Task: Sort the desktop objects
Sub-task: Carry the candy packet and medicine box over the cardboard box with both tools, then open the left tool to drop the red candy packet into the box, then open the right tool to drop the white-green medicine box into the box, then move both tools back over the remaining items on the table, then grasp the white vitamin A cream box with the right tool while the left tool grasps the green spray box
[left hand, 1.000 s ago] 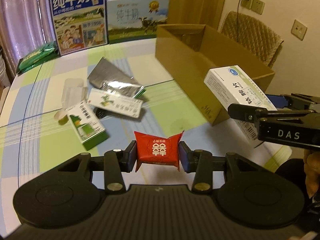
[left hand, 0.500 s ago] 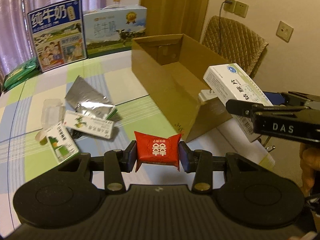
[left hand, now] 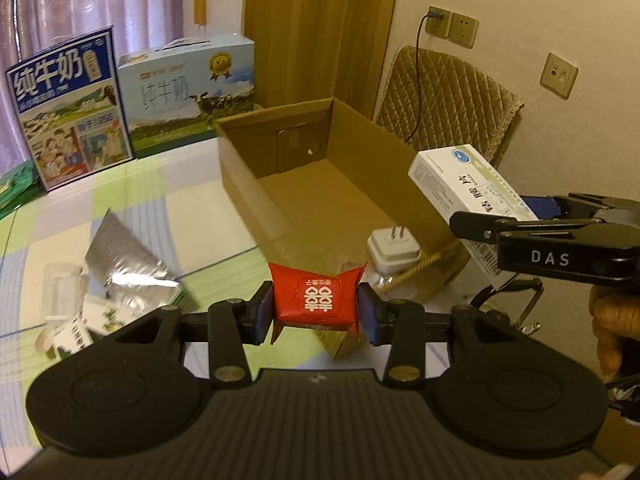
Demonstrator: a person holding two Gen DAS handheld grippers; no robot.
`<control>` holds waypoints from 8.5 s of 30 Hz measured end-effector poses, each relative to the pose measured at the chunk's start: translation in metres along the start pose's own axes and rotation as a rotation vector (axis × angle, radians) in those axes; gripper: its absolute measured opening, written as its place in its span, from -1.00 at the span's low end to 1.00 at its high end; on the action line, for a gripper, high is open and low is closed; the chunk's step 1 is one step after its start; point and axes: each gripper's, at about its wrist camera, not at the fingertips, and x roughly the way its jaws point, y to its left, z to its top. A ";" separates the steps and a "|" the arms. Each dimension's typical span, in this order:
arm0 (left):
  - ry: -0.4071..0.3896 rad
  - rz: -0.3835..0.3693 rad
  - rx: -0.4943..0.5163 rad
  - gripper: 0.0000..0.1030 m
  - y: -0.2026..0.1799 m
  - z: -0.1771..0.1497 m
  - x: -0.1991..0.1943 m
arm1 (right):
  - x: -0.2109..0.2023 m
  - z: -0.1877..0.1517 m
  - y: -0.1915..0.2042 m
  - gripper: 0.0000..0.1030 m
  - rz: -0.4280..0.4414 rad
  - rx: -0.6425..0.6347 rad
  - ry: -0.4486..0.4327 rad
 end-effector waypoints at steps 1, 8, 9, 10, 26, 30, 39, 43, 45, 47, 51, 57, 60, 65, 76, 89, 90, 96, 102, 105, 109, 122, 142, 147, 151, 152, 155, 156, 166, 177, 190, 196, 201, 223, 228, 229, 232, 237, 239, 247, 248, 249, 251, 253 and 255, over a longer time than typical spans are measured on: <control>0.000 -0.004 0.004 -0.26 -0.002 0.004 0.004 | 0.003 0.002 -0.004 0.32 -0.001 -0.001 0.001; -0.007 -0.025 0.044 -0.26 -0.020 0.026 0.030 | 0.023 0.015 -0.020 0.32 -0.011 -0.002 0.015; -0.009 -0.027 0.046 -0.26 -0.022 0.029 0.034 | 0.026 0.016 -0.022 0.32 -0.014 -0.002 0.017; -0.010 -0.030 0.048 -0.26 -0.023 0.031 0.038 | 0.028 0.017 -0.024 0.32 -0.017 -0.002 0.018; -0.002 -0.048 0.069 -0.25 -0.029 0.041 0.072 | 0.055 0.025 -0.036 0.32 -0.017 0.006 0.041; -0.014 -0.039 0.085 -0.18 -0.032 0.043 0.075 | 0.056 0.025 -0.036 0.32 -0.017 0.006 0.041; -0.026 -0.021 0.073 0.04 -0.022 0.040 0.069 | 0.058 0.026 -0.036 0.32 -0.023 0.005 0.041; -0.030 -0.006 0.063 0.04 -0.014 0.036 0.062 | 0.057 0.026 -0.034 0.32 -0.018 0.004 0.041; -0.029 -0.001 0.057 0.04 -0.010 0.034 0.059 | 0.057 0.026 -0.031 0.32 -0.014 0.002 0.041; -0.027 0.001 0.056 0.04 -0.008 0.031 0.055 | 0.058 0.027 -0.030 0.32 -0.009 0.002 0.041; -0.022 0.007 0.058 0.04 -0.004 0.026 0.052 | 0.060 0.030 -0.024 0.32 0.002 -0.002 0.039; -0.024 0.015 0.047 0.04 0.001 0.024 0.051 | 0.067 0.035 -0.017 0.32 0.026 -0.002 0.041; -0.025 0.015 0.044 0.04 0.003 0.024 0.051 | 0.071 0.037 -0.014 0.32 0.037 0.006 0.050; -0.025 0.017 0.038 0.04 0.005 0.022 0.050 | 0.078 0.035 -0.008 0.32 0.051 0.006 0.057; -0.024 0.031 0.013 0.09 0.016 0.011 0.039 | 0.069 0.030 -0.021 0.43 0.061 0.082 0.021; -0.028 0.049 -0.046 0.31 0.025 -0.021 0.002 | 0.025 0.008 -0.020 0.64 0.070 0.139 0.060; -0.029 0.050 -0.051 0.34 0.026 -0.025 -0.002 | 0.022 0.008 -0.018 0.69 0.074 0.143 0.060; -0.038 0.064 -0.077 0.53 0.034 -0.045 -0.026 | -0.001 0.003 -0.002 0.91 0.083 0.141 0.046; -0.054 0.091 -0.088 0.78 0.043 -0.061 -0.053 | -0.019 0.001 0.014 0.96 0.090 0.143 0.030; -0.069 0.108 -0.095 0.89 0.049 -0.067 -0.067 | -0.026 0.000 0.024 0.96 0.097 0.133 0.026; -0.078 0.132 -0.105 0.97 0.061 -0.078 -0.083 | -0.036 -0.008 0.036 0.96 0.108 0.131 0.021; -0.034 0.233 -0.183 0.97 0.114 -0.126 -0.116 | -0.045 -0.034 0.089 0.96 0.206 0.078 0.064; 0.004 0.262 -0.255 0.97 0.139 -0.150 -0.116 | -0.031 -0.059 0.134 0.96 0.252 -0.066 0.102; 0.018 0.269 -0.260 0.97 0.144 -0.153 -0.113 | -0.028 -0.061 0.148 0.96 0.278 -0.150 0.089; 0.021 0.277 -0.261 0.97 0.149 -0.155 -0.109 | -0.020 -0.064 0.163 0.96 0.299 -0.263 0.071; 0.023 0.277 -0.265 0.97 0.152 -0.155 -0.108 | -0.017 -0.065 0.168 0.96 0.303 -0.296 0.066; 0.031 0.283 -0.268 0.97 0.159 -0.154 -0.102 | -0.007 -0.070 0.178 0.96 0.309 -0.376 0.057; 0.034 0.287 -0.269 0.97 0.161 -0.153 -0.100 | -0.002 -0.071 0.183 0.96 0.311 -0.407 0.057; 0.058 0.284 -0.280 0.97 0.184 -0.140 -0.062 | 0.055 -0.077 0.207 0.73 0.338 -0.584 0.048; 0.102 0.288 -0.268 0.97 0.207 -0.120 0.004 | 0.123 -0.083 0.220 0.56 0.345 -0.685 0.089; 0.137 0.314 -0.265 0.83 0.222 -0.115 0.058 | 0.178 -0.093 0.239 0.42 0.344 -0.783 0.088; 0.153 0.308 -0.263 0.56 0.225 -0.117 0.062 | 0.191 -0.098 0.251 0.30 0.347 -0.853 0.086; 0.171 0.292 -0.262 0.26 0.226 -0.117 0.061 | 0.196 -0.097 0.256 -0.03 0.338 -0.872 0.092; 0.253 0.178 -0.136 0.01 0.142 -0.161 -0.004 | 0.076 -0.110 0.193 -0.29 0.278 -0.201 0.415; 0.251 0.187 -0.148 0.16 0.136 -0.172 -0.017 | 0.062 -0.125 0.187 -0.16 0.274 -0.183 0.396; 0.250 0.188 -0.154 0.17 0.136 -0.173 -0.018 | 0.063 -0.126 0.187 -0.13 0.279 -0.183 0.393; 0.242 0.191 -0.152 0.20 0.137 -0.173 -0.019 | 0.064 -0.128 0.189 -0.10 0.290 -0.208 0.361; 0.210 0.175 -0.172 0.25 0.141 -0.168 -0.013 | 0.075 -0.129 0.201 -0.09 0.300 -0.321 0.291; 0.209 0.172 -0.178 0.25 0.142 -0.166 -0.006 | 0.081 -0.133 0.204 -0.09 0.301 -0.359 0.275; 0.208 0.175 -0.146 0.25 0.145 -0.159 0.018 | 0.099 -0.140 0.197 -0.10 0.316 -0.372 0.279; 0.205 0.177 -0.148 0.25 0.146 -0.159 0.020 | 0.100 -0.140 0.197 -0.10 0.319 -0.374 0.277; 0.205 0.177 -0.149 0.24 0.146 -0.159 0.022 | 0.100 -0.140 0.197 -0.10 0.322 -0.378 0.276; 0.206 0.179 -0.145 0.23 0.146 -0.160 0.025 | 0.101 -0.141 0.198 -0.10 0.328 -0.384 0.272; 0.207 0.185 -0.134 0.20 0.145 -0.161 0.028 | 0.102 -0.141 0.199 -0.10 0.329 -0.385 0.265; 0.212 0.185 -0.130 0.14 0.144 -0.162 0.030 | 0.103 -0.140 0.200 -0.10 0.329 -0.388 0.258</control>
